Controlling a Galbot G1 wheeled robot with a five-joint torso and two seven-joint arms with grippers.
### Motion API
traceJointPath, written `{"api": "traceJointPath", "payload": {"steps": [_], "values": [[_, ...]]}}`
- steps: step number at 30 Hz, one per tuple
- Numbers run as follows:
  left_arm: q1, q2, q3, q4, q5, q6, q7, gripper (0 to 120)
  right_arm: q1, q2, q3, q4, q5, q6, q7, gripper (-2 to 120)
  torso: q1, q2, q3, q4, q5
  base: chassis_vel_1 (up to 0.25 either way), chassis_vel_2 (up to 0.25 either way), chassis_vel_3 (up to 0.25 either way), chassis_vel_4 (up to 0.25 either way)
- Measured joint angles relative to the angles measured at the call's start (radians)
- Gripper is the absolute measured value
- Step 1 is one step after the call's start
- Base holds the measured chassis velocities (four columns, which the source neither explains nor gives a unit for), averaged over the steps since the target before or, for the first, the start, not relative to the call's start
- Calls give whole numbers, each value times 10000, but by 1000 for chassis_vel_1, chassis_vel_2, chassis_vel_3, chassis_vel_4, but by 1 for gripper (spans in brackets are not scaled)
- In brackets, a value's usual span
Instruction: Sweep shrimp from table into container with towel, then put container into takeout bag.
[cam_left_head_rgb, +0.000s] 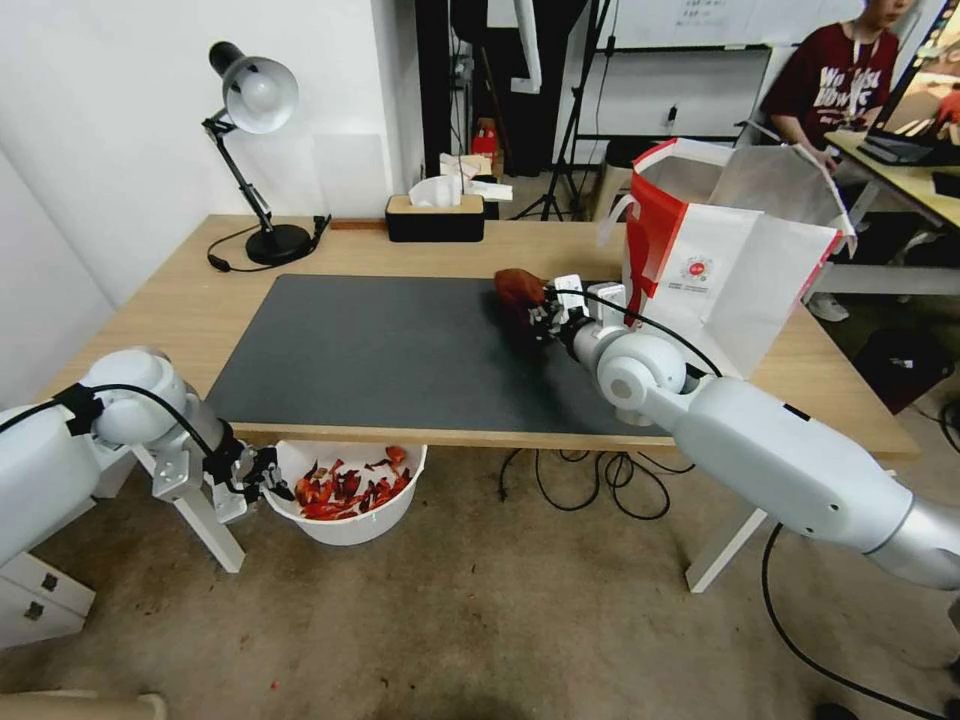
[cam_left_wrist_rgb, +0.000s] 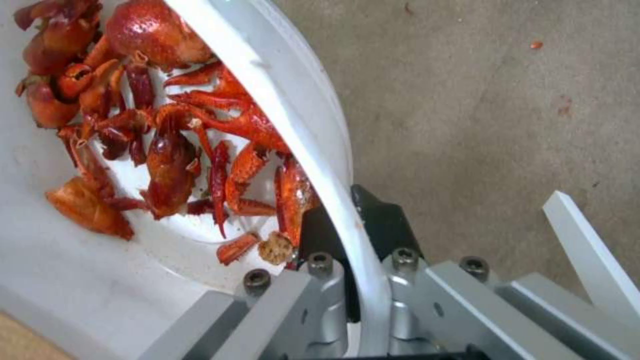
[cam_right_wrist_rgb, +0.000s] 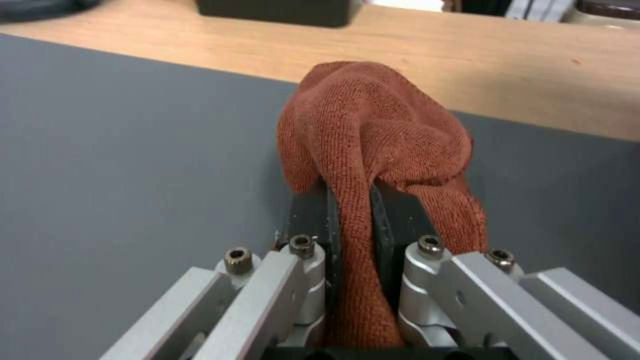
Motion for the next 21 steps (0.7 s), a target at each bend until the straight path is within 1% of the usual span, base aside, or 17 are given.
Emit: {"api": "traceJointPath", "payload": {"steps": [1,3,9,10,11,13,14,15,16,19,20,21], "values": [[0,0,0,0,0,0,0,0,0,0,0,0,0,0,0,8,0,0,0,0,0,0,0,0,0],[280,2,-252,-43,43,-1,-1,0,-251,-200,146,167,4,-2,11,8,0,0,1,-1,1,0,0,0,0],[551,1,-518,-101,92,-2,-2,0,-511,-386,304,401,19,6,7,8,0,0,1,-1,0,0,0,0,0],[680,3,-627,-142,109,-3,-2,0,-575,-426,361,453,19,7,23,10,0,0,2,0,1,0,0,0,0],[680,3,-627,-142,109,-3,-2,0,-575,-426,361,453,19,7,23,10,0,0,2,0,1,0,0,0,0],[864,36,-784,-213,124,-3,-2,0,-657,-477,478,551,70,8,38,21,0,0,1,0,-1,0,0,0,0],[864,36,-784,-213,124,-3,-2,0,-657,-477,478,551,70,8,38,21,0,0,1,0,-1,0,0,0,0],[917,48,-832,-231,126,-2,-4,0,-673,-489,502,583,94,9,51,25,-1,0,1,0,0,0,0,0,0],[1029,64,-931,-259,133,-3,-5,0,-685,-504,528,621,127,9,74,31,0,0,1,-1,0,0,0,0,0],[1146,76,-1019,-291,139,-3,-5,0,-686,-513,544,649,142,5,88,34,-1,0,1,0,-1,0,0,0,0],[1347,83,-1187,-342,165,-3,-5,0,-685,-515,556,671,131,4,91,42,0,-2,1,0,-1,0,0,0,0],[1450,85,-1269,-366,180,-2,-6,0,-686,-515,558,688,128,3,91,46,0,-2,1,0,0,0,0,0,0]]}}
